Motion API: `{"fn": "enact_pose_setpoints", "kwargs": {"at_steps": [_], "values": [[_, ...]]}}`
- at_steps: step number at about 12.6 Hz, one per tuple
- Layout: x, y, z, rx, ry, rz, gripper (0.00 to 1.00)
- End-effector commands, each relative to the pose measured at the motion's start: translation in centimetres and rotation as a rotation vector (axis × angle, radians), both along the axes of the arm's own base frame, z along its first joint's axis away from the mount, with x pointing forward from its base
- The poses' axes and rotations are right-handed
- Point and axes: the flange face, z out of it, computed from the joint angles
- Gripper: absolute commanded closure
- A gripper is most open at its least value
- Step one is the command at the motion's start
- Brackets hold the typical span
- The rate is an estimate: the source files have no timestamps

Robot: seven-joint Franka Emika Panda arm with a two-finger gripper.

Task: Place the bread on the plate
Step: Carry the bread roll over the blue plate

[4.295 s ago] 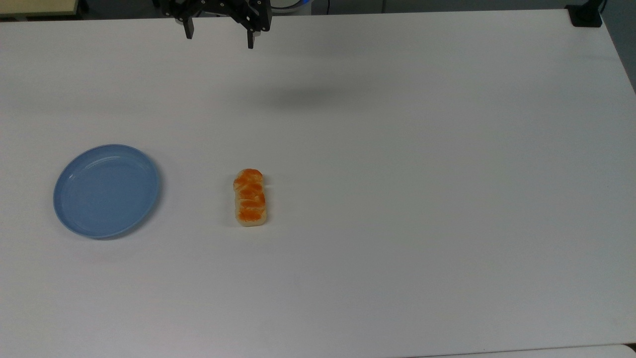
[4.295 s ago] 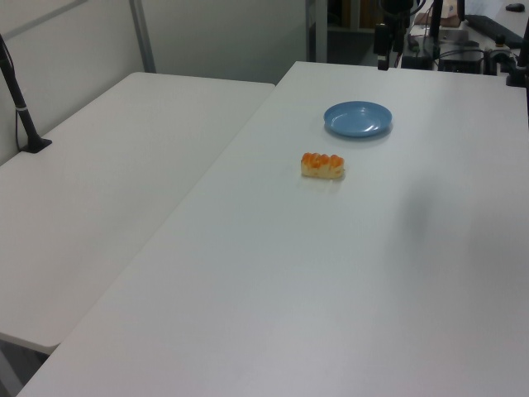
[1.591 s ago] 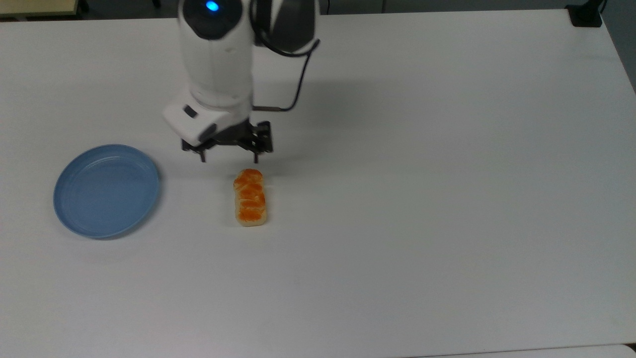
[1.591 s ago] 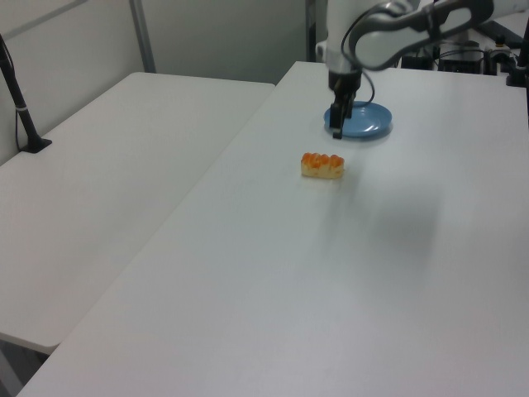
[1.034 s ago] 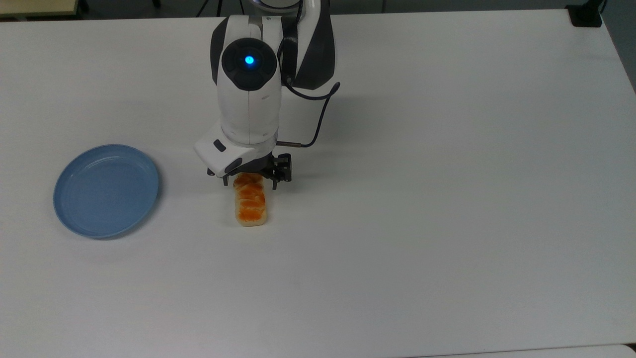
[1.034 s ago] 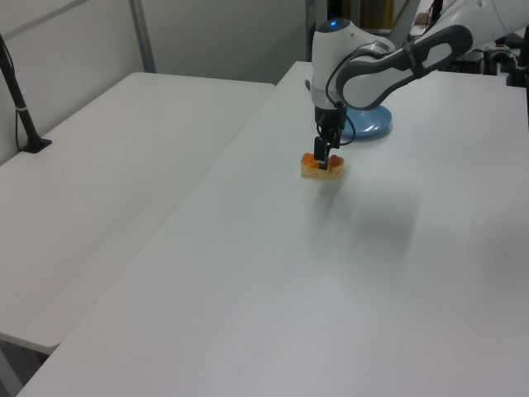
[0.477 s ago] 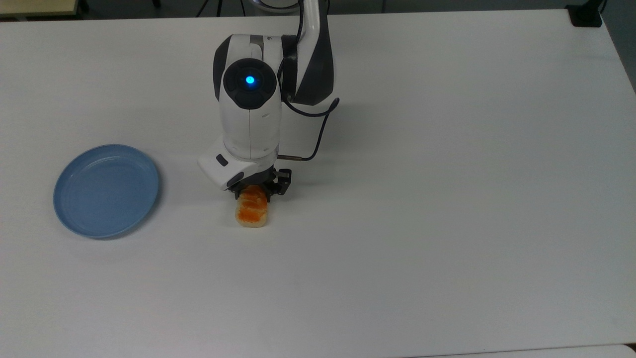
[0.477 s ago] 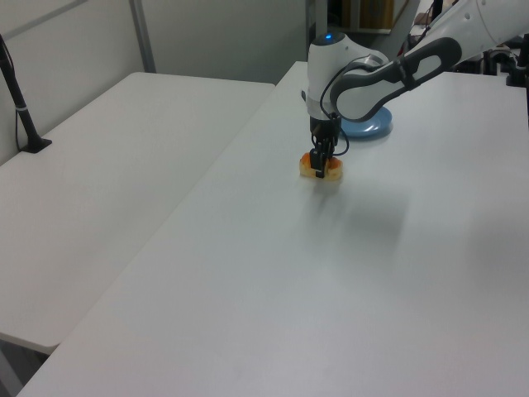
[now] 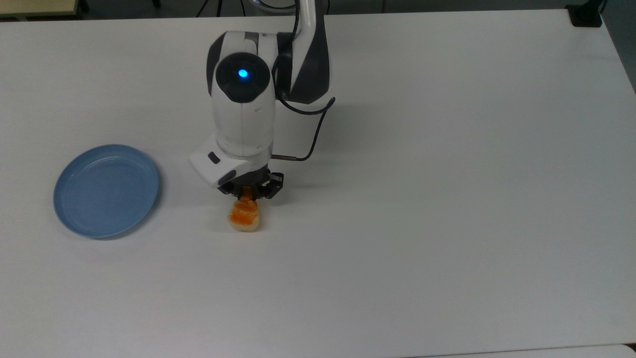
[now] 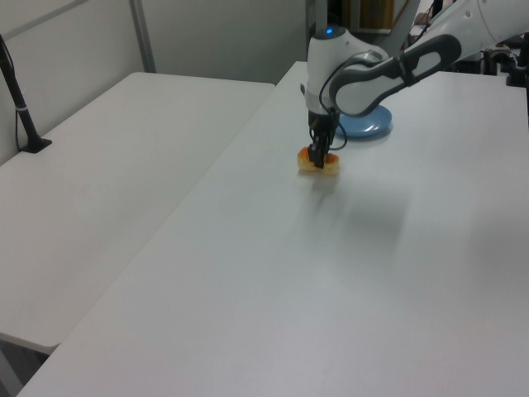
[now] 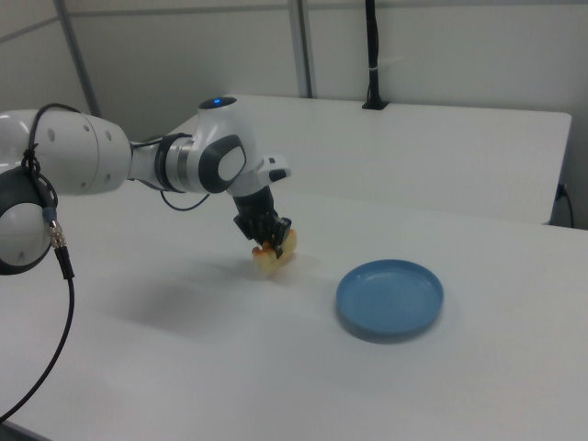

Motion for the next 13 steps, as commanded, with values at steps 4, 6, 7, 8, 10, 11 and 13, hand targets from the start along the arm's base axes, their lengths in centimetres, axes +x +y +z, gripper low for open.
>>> {"fn": "enact_pose_setpoints", "kwargs": {"at_steps": [4,6,7,8,10,11,13], "values": [[-2.0,-13.0,7.0,-0.024,0.005,0.080,0.77],[-2.5,-18.6,7.0,-0.042,0.009,0.143,0.75],[-2.9,-20.9,7.2,-0.053,-0.001,0.154,0.75],[-3.0,-22.1,6.9,-0.058,-0.009,0.156,0.71],[-2.6,-23.1,4.8,-0.074,-0.026,0.176,0.70],[-2.3,-23.4,3.6,-0.083,-0.030,0.185,0.70],[-2.0,-23.5,1.9,-0.093,-0.030,0.217,0.66]]}}
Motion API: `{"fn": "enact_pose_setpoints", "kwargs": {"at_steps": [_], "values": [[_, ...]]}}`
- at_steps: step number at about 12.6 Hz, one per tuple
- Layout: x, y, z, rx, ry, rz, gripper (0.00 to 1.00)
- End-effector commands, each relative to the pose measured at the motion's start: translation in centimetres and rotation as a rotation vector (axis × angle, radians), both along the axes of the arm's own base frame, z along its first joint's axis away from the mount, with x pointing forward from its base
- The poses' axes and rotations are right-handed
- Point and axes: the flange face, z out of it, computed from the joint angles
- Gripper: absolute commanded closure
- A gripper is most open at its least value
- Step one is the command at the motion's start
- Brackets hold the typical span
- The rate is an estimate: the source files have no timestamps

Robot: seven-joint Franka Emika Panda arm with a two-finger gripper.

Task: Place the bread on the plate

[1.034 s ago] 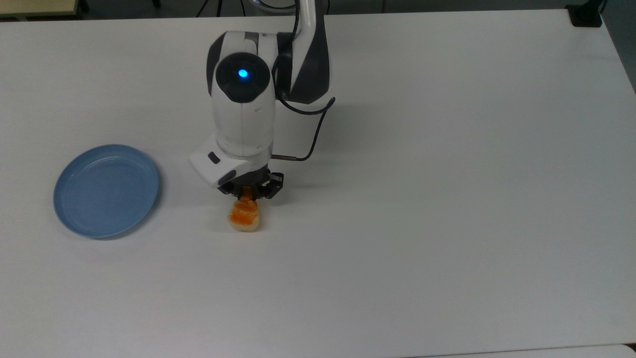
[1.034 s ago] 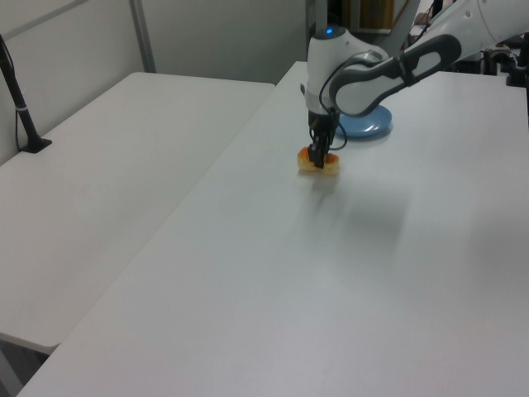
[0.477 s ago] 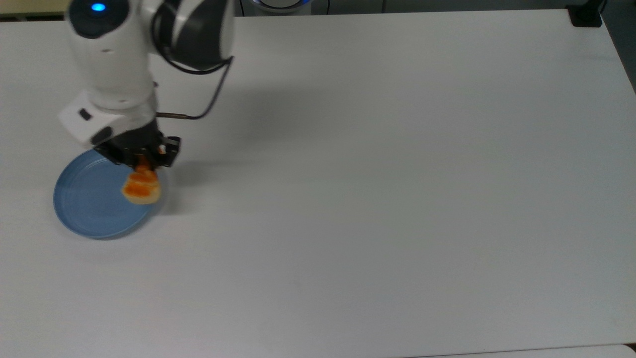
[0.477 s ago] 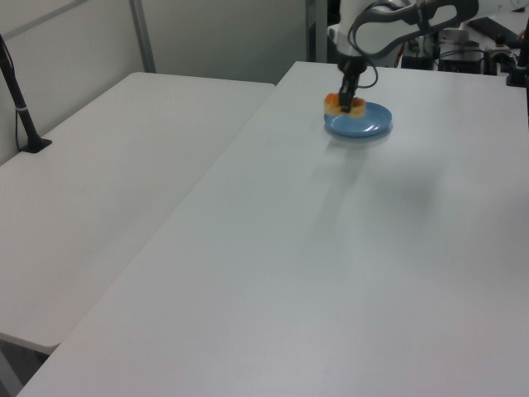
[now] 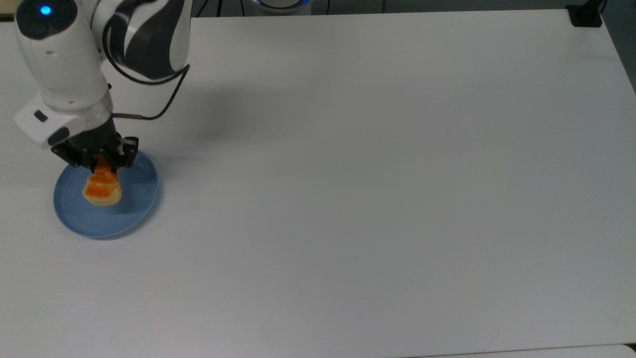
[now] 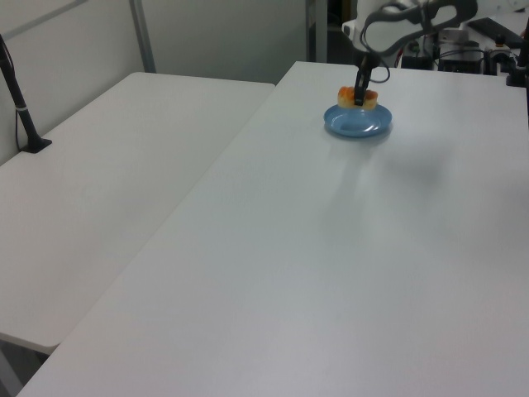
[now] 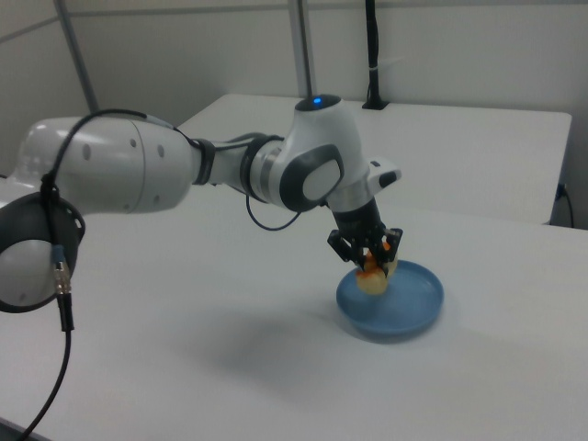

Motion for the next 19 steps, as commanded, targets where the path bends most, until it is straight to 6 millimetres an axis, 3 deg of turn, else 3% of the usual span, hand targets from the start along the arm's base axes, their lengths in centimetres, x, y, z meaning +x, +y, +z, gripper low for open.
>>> {"fn": "enact_pose_setpoints", "kwargs": {"at_steps": [1,3,5,6,9,12,17,19], "values": [[1.2,0.4,-3.3,-0.004,-0.007,0.062,0.56],[1.4,0.3,-3.6,-0.014,-0.029,0.065,0.50],[1.4,0.3,-3.7,-0.014,-0.030,0.064,0.24],[1.4,0.3,-3.6,-0.013,-0.033,0.055,0.00],[1.5,0.6,-2.9,-0.007,-0.046,0.049,0.00],[1.9,3.3,1.3,0.006,-0.096,0.020,0.00],[0.4,11.0,9.0,0.077,-0.044,-0.123,0.00],[-2.1,15.1,13.8,0.107,0.017,-0.175,0.00]]}}
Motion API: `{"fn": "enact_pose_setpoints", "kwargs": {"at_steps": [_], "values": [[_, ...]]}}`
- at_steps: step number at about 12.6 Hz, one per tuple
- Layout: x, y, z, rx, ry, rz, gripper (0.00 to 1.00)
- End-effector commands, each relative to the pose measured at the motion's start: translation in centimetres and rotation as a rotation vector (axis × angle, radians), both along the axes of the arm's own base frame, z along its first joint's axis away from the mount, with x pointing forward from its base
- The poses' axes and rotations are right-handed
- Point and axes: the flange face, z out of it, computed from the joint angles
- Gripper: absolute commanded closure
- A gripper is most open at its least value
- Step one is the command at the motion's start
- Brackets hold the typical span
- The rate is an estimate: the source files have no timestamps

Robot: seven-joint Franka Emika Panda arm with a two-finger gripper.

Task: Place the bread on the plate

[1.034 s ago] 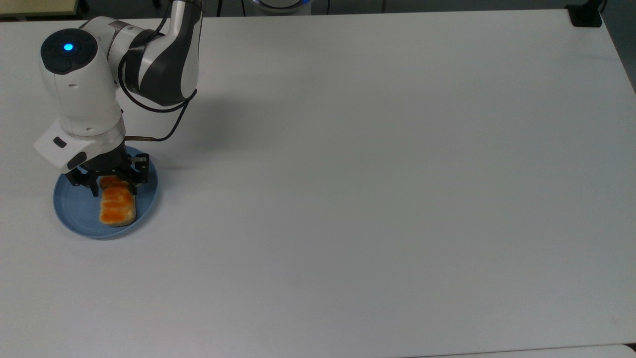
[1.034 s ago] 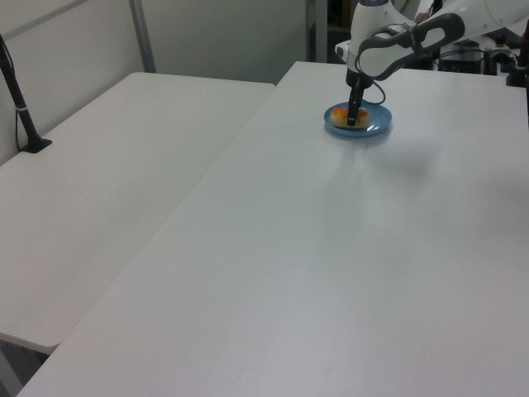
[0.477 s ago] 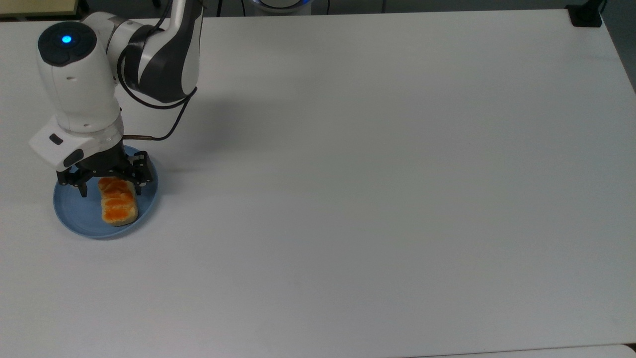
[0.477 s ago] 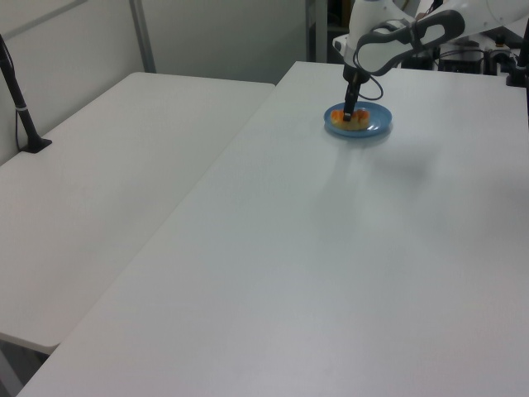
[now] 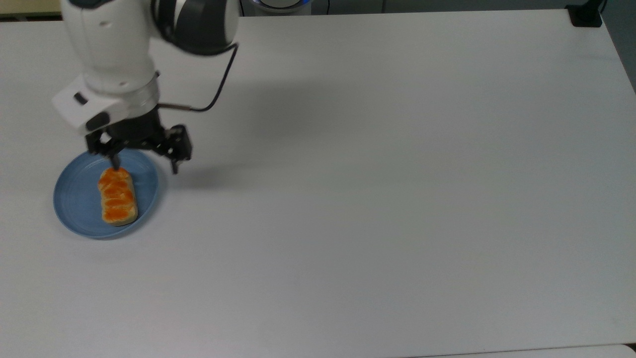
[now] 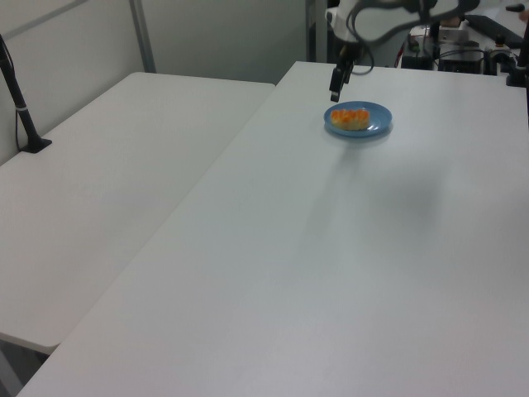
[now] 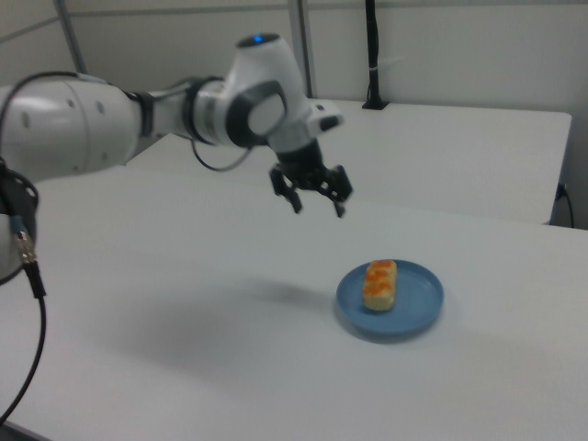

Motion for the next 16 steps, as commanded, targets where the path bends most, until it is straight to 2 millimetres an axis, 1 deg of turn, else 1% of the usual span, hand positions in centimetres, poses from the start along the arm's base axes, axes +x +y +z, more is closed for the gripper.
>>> {"fn": "enact_pose_setpoints", "kwargs": {"at_steps": [1,2,3,4,5,6,8,10,13,16], "values": [[-4.5,6.2,7.4,0.062,0.079,-0.086,0.00],[-5.5,7.8,9.0,0.072,0.095,-0.102,0.00],[-6.5,9.2,10.1,0.079,0.117,-0.118,0.00],[-7.9,11.2,10.9,0.083,0.153,-0.126,0.00],[-8.7,12.6,11.5,0.085,0.160,-0.118,0.00],[-9.4,13.0,11.9,0.088,0.159,-0.114,0.00],[-10.2,13.0,13.0,0.092,0.144,-0.113,0.00],[-10.8,12.3,13.5,0.093,0.163,-0.126,0.00],[-10.8,11.4,13.9,0.093,0.157,-0.135,0.00],[-10.8,11.4,13.9,0.093,0.156,-0.135,0.00]]}}
